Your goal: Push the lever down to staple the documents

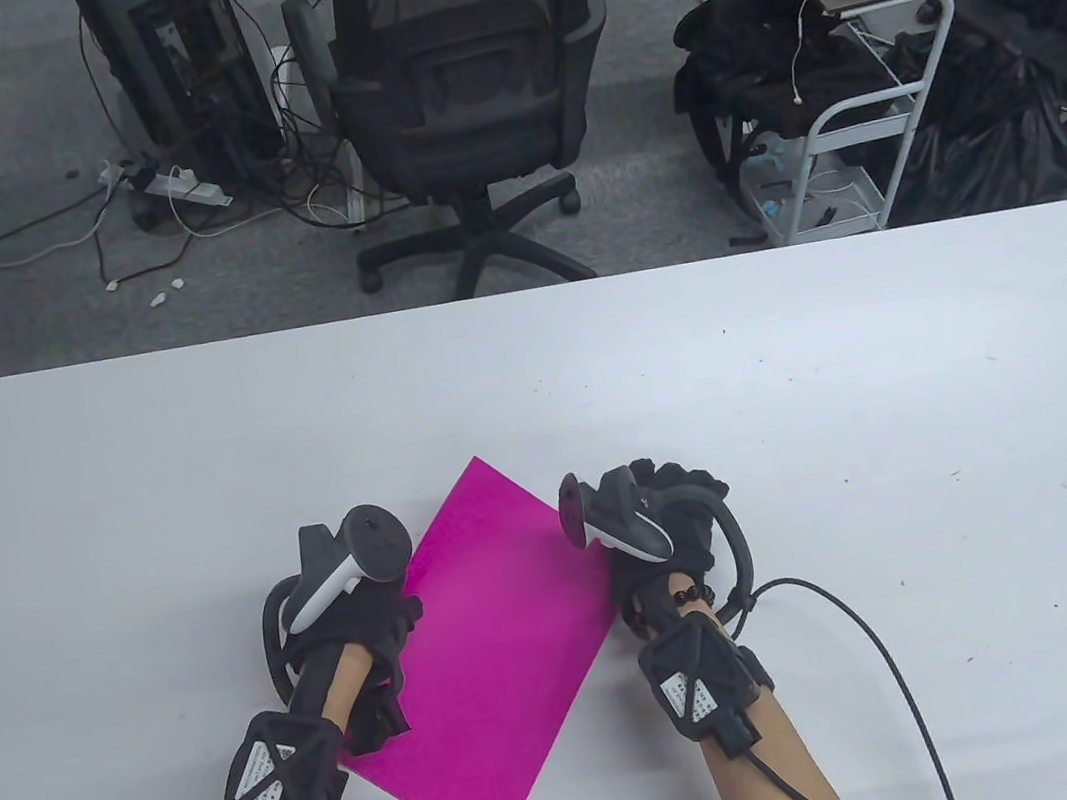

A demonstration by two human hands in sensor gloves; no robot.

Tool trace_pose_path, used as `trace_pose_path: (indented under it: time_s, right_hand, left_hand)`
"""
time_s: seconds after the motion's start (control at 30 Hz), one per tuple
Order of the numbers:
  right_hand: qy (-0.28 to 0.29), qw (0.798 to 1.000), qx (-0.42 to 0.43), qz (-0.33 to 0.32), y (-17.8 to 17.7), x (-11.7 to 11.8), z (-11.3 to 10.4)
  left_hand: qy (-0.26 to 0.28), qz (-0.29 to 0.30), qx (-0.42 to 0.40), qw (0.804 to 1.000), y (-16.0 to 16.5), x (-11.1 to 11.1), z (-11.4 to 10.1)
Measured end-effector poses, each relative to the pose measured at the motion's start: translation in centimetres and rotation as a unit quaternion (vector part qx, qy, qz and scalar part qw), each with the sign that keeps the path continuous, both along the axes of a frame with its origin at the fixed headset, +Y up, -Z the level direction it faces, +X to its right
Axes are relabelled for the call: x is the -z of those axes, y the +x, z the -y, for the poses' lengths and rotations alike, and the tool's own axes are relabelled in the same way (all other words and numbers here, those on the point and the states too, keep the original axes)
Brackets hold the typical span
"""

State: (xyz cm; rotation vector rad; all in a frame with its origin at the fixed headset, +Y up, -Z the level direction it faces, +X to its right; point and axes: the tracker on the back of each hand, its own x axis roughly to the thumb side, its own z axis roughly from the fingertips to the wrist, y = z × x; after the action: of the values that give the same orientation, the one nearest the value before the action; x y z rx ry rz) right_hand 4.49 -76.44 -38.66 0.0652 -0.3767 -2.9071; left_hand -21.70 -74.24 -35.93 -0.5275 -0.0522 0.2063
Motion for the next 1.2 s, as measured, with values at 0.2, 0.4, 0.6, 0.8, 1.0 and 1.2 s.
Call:
trace_pose_path:
  time_s: [0.2, 0.4, 0.6, 0.8, 1.0, 1.2]
  right_hand:
    - [-0.003, 1.0, 0.002, -0.004, 0.0, 0.1, 0.0]
    - [0.0, 1.0, 0.007, -0.002, 0.2, 0.1, -0.4]
    - [0.002, 1.0, 0.023, -0.002, 0.6, 0.1, -0.4]
    - [-0.001, 0.999, 0.032, -0.005, 0.8, 0.2, -0.6]
    - [0.002, 0.999, 0.054, -0.008, 0.9, 0.3, -1.0]
    - [-0.003, 0.998, 0.06, -0.009, 0.8, 0.3, -1.0]
  left_hand:
    - [-0.001, -0.001, -0.002, 1.0, 0.0, 0.0, 0.0]
    - [-0.002, -0.001, -0.002, 1.0, -0.1, 0.0, 0.0]
    - [0.0, 0.0, -0.002, 1.0, -0.1, 0.1, 0.0]
    - [-0.004, 0.0, -0.016, 1.0, -0.5, 0.1, 0.1]
    - [-0.008, -0.002, -0.023, 1.0, -0.8, 0.1, 0.1]
    - [-0.02, -0.007, -0.041, 0.999, -1.5, 0.0, -0.1]
